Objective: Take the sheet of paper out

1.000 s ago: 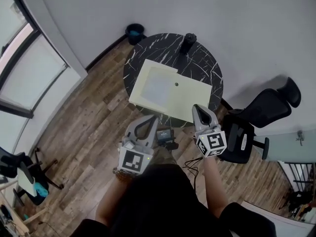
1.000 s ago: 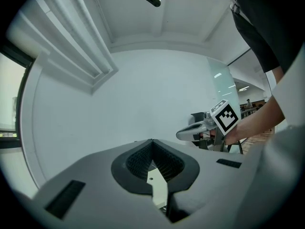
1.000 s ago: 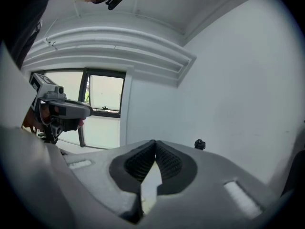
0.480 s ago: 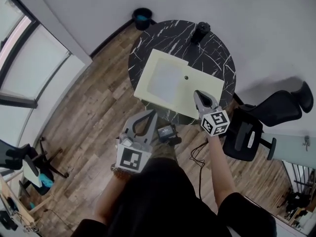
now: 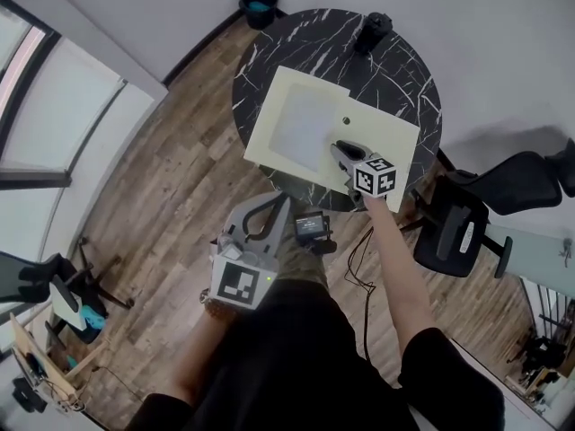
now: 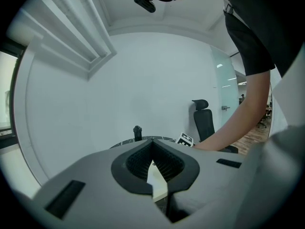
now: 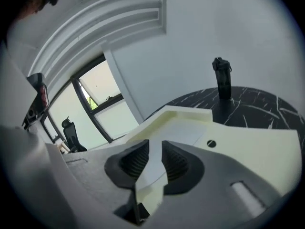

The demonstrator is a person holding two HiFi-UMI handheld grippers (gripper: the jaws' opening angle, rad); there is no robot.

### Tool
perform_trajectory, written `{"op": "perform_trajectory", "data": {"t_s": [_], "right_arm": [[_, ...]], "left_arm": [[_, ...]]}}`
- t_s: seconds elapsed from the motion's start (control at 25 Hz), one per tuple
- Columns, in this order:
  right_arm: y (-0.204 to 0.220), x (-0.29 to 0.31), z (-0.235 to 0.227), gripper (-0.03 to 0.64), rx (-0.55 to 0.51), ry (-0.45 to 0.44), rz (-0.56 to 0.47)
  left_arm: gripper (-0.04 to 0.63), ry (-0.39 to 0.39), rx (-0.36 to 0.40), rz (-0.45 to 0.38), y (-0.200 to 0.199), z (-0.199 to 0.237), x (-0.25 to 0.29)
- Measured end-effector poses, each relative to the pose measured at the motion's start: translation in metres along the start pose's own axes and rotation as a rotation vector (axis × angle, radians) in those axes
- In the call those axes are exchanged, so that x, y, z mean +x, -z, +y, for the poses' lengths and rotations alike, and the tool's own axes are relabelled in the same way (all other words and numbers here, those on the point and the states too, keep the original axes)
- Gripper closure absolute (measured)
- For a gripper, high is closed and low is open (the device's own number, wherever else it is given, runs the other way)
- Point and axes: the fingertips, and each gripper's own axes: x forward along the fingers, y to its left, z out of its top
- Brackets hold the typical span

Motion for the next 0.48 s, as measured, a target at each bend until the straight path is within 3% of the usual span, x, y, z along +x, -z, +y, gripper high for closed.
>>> {"op": "perform_trajectory", "data": {"t_s": [0.28, 0.48], "right_arm": [[0.028, 0.034, -0.028, 0.534, 0.302, -0.041, 0.077], [0.038, 0.058, -0.034, 0.532, 0.309, -0.044, 0.153]], "left_arm": [[0.601, -0.007, -0.017, 0.025, 0.01, 0.012, 0.004], [0.601, -0.003, -0.014, 0.047, 0.017, 0.016, 0.008]]}}
